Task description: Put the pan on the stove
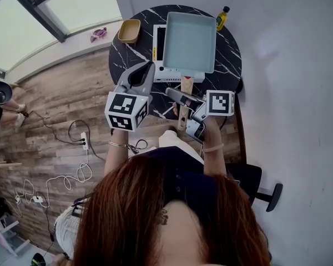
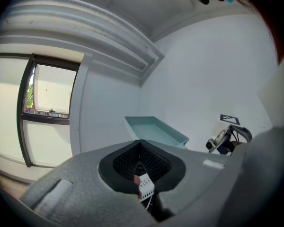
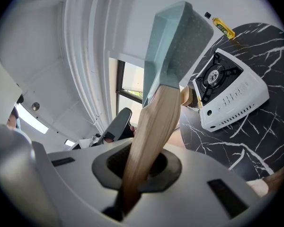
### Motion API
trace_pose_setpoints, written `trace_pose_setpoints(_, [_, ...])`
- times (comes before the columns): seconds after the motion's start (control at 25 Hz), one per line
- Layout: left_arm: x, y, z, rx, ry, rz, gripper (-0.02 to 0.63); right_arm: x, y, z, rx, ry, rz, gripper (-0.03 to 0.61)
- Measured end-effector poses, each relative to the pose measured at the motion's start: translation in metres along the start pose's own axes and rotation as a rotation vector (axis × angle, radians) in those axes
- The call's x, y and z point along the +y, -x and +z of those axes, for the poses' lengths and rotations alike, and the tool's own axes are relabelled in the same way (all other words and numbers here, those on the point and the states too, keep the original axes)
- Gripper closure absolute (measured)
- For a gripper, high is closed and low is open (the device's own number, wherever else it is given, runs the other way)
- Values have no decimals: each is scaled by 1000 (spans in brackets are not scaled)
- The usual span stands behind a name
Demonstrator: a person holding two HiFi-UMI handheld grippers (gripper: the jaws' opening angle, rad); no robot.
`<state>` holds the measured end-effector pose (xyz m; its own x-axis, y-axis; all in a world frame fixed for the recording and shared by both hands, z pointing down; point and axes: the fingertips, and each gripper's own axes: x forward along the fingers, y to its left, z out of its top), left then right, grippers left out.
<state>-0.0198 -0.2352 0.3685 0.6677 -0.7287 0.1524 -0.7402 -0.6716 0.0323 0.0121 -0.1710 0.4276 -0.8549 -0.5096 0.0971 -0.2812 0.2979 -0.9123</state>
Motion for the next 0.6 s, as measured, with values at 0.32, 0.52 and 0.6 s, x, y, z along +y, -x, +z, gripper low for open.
trace_pose_setpoints(0.32, [6,-20,-3,17,5,15,603,-14,-3,19,19,-5,8,549])
trace_pose_setpoints(0.52, [11,-31,-6,24,5,28,603,-23,-5,28,33,-3,11,549])
trace_pose_setpoints(0.6, [12,-32,-6,26,4,33,603,-27,-5,29,39,-3,2,549])
